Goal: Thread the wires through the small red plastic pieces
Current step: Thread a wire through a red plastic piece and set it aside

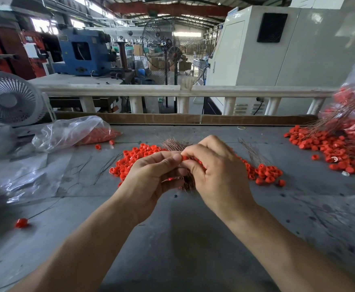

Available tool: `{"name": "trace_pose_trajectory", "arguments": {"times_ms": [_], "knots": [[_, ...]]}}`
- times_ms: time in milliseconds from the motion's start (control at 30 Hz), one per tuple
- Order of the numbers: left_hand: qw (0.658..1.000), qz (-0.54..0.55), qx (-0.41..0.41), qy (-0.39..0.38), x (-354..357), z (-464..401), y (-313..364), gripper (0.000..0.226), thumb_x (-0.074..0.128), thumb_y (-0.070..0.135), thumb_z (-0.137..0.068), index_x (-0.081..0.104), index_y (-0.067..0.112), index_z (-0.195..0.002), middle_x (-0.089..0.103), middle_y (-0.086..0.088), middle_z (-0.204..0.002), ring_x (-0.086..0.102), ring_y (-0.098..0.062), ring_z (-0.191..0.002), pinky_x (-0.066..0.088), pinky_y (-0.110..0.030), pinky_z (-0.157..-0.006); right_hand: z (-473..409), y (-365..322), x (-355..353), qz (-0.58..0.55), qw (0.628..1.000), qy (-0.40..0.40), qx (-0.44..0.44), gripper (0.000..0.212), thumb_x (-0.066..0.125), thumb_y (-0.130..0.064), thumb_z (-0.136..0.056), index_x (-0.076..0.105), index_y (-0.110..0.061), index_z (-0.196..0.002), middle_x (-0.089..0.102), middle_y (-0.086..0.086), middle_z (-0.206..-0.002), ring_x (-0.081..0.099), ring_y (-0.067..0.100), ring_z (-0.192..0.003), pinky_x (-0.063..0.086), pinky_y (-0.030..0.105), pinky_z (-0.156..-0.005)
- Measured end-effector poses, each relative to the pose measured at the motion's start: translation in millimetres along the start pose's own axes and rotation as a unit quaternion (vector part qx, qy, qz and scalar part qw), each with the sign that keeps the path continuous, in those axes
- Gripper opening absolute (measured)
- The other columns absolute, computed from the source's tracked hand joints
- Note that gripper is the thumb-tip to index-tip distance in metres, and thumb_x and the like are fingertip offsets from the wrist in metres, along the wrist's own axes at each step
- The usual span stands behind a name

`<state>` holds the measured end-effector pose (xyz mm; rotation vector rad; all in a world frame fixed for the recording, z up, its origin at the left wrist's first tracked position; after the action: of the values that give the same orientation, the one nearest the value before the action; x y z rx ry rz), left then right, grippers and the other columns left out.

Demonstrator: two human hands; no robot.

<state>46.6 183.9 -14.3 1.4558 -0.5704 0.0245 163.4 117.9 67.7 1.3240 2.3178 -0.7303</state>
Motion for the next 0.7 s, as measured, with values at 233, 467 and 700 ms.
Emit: {"name": "trace_pose_trajectory", "arguments": {"times_ms": [233,467,700], "knots": [[1.0,-0.007,0.012,0.015,-7,-3,2,0.042,0.07,0.013,-0.079,0.068,-0.007,-0.116,0.066,-0.022,-0.102,0.064,-0.027,-0.09,0.056,-0.037,-0.084,3,4,12,-0.055,0.997,-0.051,0.018,0.019,0.072,-0.024,-0.092,0.07,-0.018,-0.11,0.065,-0.006,-0.1,0.061,0.01,-0.09,0.049,0.018,-0.072],[1.0,-0.008,0.014,0.005,-5,-3,0,0.03,0.071,0.018,-0.08,0.074,0.002,-0.105,0.069,-0.014,-0.091,0.066,-0.02,-0.08,0.06,-0.029,-0.071,4,10,15,-0.101,0.993,-0.054,0.032,0.016,0.073,-0.015,-0.092,0.07,-0.017,-0.107,0.067,-0.008,-0.099,0.061,0.005,-0.09,0.05,0.016,-0.078],[0.996,-0.055,0.054,0.045,-11,-2,9,0.034,0.072,0.023,-0.078,0.072,-0.001,-0.103,0.068,-0.015,-0.088,0.062,-0.023,-0.077,0.057,-0.025,-0.062,4,10,20,-0.139,0.987,-0.069,0.034,0.021,0.073,-0.011,-0.093,0.072,-0.018,-0.112,0.072,-0.009,-0.101,0.065,0.002,-0.09,0.051,0.011,-0.081]]}}
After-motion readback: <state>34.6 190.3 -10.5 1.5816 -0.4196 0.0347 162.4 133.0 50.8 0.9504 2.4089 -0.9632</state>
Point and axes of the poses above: each hand's wrist, its own z-axis away from the middle knuckle, its own x-axis out of the palm, y = z × x, the point moved 10 cm from there along -z, towards the middle knuckle
